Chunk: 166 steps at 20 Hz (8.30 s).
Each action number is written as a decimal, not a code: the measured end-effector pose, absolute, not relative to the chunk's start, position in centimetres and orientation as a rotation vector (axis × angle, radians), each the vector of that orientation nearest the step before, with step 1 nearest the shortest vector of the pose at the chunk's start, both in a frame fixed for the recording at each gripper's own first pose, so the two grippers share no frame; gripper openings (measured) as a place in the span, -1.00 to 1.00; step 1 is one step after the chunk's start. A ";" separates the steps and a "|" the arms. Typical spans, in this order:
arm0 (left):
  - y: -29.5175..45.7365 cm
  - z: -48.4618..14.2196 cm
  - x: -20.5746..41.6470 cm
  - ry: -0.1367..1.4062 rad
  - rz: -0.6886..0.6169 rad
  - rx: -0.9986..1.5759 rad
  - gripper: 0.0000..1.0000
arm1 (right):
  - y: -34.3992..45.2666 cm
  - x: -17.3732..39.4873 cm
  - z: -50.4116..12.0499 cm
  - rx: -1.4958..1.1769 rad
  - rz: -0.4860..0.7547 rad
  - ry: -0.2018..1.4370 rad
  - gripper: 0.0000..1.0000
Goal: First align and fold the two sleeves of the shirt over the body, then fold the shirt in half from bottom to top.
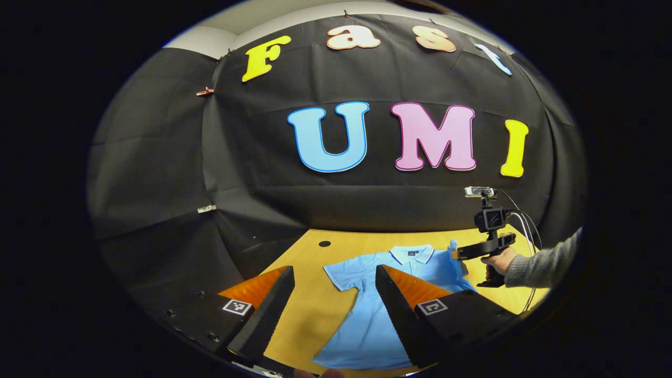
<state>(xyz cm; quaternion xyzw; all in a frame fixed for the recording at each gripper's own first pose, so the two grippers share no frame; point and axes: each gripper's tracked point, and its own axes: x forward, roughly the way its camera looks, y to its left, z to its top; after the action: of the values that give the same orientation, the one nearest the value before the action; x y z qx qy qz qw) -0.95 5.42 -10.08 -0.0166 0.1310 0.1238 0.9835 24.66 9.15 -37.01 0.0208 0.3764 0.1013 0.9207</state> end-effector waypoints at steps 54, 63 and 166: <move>6.9 -22.9 17.7 0.449 0.114 -0.070 0.97 | 12.9 15.3 -18.8 0.066 0.439 0.330 0.92; 12.2 -37.3 27.7 0.764 0.245 -0.192 0.98 | 6.7 9.6 -20.0 0.057 0.349 0.394 0.92; 2.8 -36.6 -5.3 0.929 -0.193 0.075 0.99 | 1.5 -13.2 -36.6 0.050 0.072 0.988 0.92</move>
<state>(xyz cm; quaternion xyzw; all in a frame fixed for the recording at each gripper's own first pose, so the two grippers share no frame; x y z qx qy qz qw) -5.35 2.78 -36.64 0.0360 0.4474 -0.0929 0.8888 -13.17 1.48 -36.61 0.0239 0.4740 0.0347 0.8795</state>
